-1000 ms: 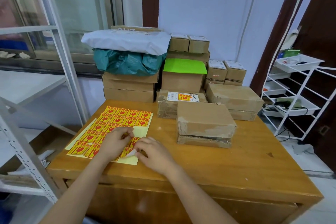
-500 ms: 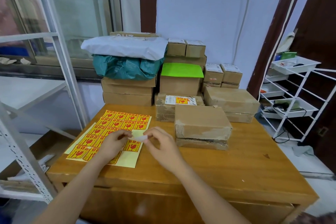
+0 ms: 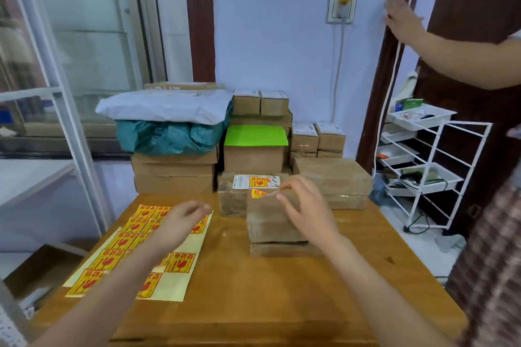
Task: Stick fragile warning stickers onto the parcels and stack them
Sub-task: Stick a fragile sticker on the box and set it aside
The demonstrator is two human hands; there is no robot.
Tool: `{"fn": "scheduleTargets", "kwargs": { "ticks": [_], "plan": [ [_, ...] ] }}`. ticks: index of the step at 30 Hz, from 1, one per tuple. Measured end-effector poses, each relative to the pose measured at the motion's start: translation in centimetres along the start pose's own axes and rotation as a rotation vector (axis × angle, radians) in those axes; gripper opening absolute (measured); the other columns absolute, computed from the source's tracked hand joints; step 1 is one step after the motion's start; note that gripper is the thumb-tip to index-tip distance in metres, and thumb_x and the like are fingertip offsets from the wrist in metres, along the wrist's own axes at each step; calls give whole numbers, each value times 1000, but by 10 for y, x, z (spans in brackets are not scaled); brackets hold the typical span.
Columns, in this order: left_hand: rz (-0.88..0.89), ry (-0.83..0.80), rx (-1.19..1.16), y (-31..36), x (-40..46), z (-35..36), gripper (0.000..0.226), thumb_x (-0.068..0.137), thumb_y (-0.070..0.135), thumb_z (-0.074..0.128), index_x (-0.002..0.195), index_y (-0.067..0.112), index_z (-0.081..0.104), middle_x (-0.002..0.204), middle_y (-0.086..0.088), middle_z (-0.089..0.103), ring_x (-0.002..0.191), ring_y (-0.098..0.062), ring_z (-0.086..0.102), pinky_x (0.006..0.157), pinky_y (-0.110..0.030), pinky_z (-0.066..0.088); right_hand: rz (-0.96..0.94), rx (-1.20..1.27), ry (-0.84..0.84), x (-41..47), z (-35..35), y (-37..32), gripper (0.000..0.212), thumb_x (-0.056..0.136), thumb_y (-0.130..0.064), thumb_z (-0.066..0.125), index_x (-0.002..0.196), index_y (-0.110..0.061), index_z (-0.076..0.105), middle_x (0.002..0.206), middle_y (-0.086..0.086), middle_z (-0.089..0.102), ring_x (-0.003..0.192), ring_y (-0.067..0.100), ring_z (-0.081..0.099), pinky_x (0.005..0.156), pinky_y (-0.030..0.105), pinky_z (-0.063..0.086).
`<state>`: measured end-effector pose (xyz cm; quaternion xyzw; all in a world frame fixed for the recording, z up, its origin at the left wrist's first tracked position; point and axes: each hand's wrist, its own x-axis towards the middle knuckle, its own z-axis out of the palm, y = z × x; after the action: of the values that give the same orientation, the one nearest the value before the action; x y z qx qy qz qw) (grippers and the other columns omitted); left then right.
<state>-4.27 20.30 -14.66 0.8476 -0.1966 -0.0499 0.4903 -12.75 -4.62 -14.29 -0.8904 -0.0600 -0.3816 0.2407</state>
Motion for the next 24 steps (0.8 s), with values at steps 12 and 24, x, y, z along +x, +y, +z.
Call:
{"fn": "scheduleTargets", "kwargs": {
  "ticks": [12,24],
  "plan": [
    [-87,-217,-422,101,21,80,18,91,28,61,80,14,60,66,3,65,69,-17,64,58,-26,50,-67,-214,104,-3,-24,29,35,90,-42,43,92,-13,62,92,-1,62,87,10,49,70,26,41],
    [79,-22,-182,104,61,103,24,89,12,59,66,15,54,76,-9,60,71,-22,54,69,-37,47,243,-19,-81,22,-29,49,15,94,-14,55,107,-10,62,102,-4,55,92,9,52,82,25,45]
  ]
}}
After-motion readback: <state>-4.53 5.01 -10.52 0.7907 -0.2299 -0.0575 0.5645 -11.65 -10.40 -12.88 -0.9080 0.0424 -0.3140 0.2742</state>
